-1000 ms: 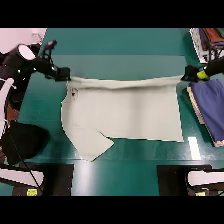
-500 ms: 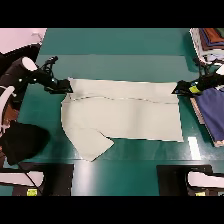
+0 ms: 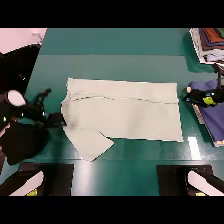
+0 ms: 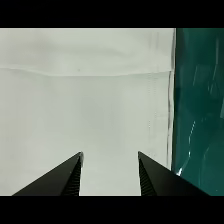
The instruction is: Fold the shirts.
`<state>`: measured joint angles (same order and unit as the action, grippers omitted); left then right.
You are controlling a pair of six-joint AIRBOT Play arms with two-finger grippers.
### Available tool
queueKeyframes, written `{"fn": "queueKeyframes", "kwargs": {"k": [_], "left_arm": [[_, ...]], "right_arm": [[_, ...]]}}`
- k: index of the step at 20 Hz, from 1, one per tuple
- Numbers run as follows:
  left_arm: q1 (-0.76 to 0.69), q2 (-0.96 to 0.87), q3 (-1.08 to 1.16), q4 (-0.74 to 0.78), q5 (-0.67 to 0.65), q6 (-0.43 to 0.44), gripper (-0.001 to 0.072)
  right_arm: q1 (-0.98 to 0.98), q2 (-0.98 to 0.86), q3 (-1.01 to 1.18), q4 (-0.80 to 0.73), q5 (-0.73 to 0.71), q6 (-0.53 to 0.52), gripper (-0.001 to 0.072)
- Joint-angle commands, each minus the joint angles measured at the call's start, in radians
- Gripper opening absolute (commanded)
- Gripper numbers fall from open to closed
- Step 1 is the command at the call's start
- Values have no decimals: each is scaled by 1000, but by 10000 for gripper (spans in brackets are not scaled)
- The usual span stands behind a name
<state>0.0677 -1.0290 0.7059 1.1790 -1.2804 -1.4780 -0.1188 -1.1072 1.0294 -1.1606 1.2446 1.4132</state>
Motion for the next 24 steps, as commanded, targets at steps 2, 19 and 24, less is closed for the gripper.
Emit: {"fn": "queueKeyframes", "kwargs": {"k": [2, 19, 24], "left_arm": [[2, 99, -243, -145, 47, -6, 550], [-118, 99, -221, -312, 181, 81, 22], [-118, 99, -193, -297, 198, 81, 22]], "right_arm": [[-3, 49, -20, 61, -15, -1, 403], [-155, 95, -142, -3, 181, -24, 403], [-397, 138, -428, -60, 187, -24, 490]]}}
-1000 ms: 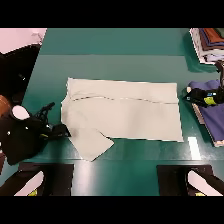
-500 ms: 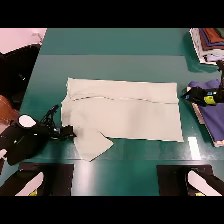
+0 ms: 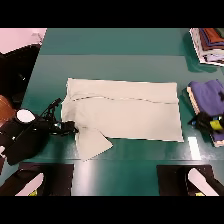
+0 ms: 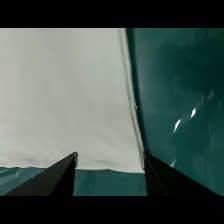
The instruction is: Fold the shirts.
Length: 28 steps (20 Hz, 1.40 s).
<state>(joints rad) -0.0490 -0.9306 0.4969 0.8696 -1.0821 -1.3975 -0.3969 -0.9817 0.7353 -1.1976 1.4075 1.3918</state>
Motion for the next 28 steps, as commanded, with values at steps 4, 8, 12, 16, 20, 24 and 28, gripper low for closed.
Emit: {"fn": "queueKeyframes", "kwargs": {"k": [4, 8, 12, 16, 20, 24, 28], "left_arm": [[-1, 1, 16, 14, 1, 3, 22], [-1, 1, 16, 17, -18, 2, 22], [-1, 7, 18, 151, -113, -46, 21], [-1, 182, 18, 254, -203, -133, 20], [-1, 319, 60, 221, -430, -171, 21], [-1, 302, 198, 256, -276, -163, 21], [-1, 141, 298, 290, -48, -97, 21]], "right_arm": [[-151, -77, -238, 84, -22, -43, 479], [-26, -145, -204, 104, -73, -51, 350], [101, -105, -132, 30, -64, -50, 17], [140, 51, -87, -88, 64, -50, 17], [140, 227, -73, -171, 198, -50, 16], [140, 223, 20, -128, 150, -39, 15], [140, 19, 192, -4, 39, -42, 16]]}}
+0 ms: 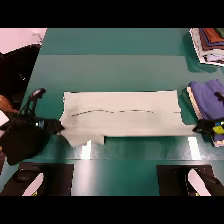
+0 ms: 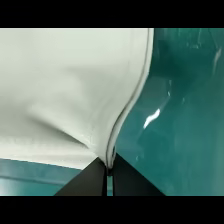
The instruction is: Fold the shirts.
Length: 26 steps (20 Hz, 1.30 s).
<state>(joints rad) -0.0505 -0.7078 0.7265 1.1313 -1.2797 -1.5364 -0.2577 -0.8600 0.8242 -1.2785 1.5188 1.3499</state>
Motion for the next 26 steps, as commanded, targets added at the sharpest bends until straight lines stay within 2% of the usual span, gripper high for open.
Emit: {"fn": "queueKeyframes", "kwargs": {"k": [1, 3, 5, 10, 11, 12, 13, 14, 15, 19, 21, 22, 23, 24, 26], "left_arm": [[0, -148, 94, 28, 203, 65, 22], [0, -289, 156, 27, 307, 106, 23], [0, -425, 225, 27, 365, 109, 24], [0, -653, 373, 12, 408, 130, 23], [0, -671, 383, 9, 407, 130, 25], [0, -674, 385, 5, 409, 130, 42], [0, -673, 385, 5, 409, 128, 316], [0, -672, 390, 6, 405, 121, 531], [0, -669, 402, 7, 391, 122, 540], [0, -668, 488, 5, 212, 122, 540], [0, -669, 492, -34, 169, 122, 538], [-2, -669, 491, -63, 166, 123, 396], [-9, -670, 491, -87, 171, 124, 125], [-21, -670, 491, -100, 184, 130, 34], [-67, -670, 491, -114, 227, 130, 30]], "right_arm": [[1, -157, 143, 112, -108, -9, 16], [1, -276, 231, 190, -162, -9, 16], [1, -384, 309, 241, -174, -9, 17], [74, -593, 455, 248, -183, -8, 19], [88, -624, 478, 249, -186, -8, 67], [100, -655, 504, 253, -190, -8, 274], [102, -681, 527, 268, -191, -8, 430], [102, -698, 549, 272, -190, -8, 443], [100, -702, 558, 276, -190, -8, 443], [12, -653, 479, 275, -181, -38, 443], [-52, -637, 399, 277, -173, -64, 444], [-83, -645, 365, 292, -161, -89, 450], [-103, -661, 337, 314, -153, -110, 450], [-113, -681, 319, 331, -154, -125, 450], [-104, -727, 311, 364, -158, -141, 450]]}}
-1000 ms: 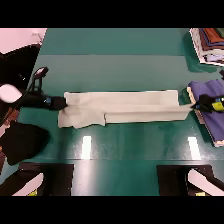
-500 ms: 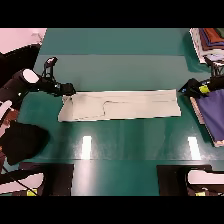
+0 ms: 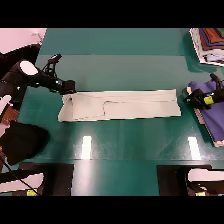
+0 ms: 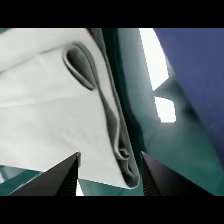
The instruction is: Fold the shirts.
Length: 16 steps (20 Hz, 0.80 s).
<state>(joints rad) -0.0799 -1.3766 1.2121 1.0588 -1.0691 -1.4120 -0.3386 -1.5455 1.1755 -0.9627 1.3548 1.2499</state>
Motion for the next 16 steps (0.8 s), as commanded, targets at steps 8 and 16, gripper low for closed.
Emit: {"fn": "queueKeyframes", "kwargs": {"k": [8, 16], "left_arm": [[-233, -84, 6, -101, 211, -109, 23], [-394, -364, 219, -178, 230, -107, 23]], "right_arm": [[126, -164, 58, 142, -7, -119, 67], [279, 21, 347, 267, 109, -103, 16]]}}
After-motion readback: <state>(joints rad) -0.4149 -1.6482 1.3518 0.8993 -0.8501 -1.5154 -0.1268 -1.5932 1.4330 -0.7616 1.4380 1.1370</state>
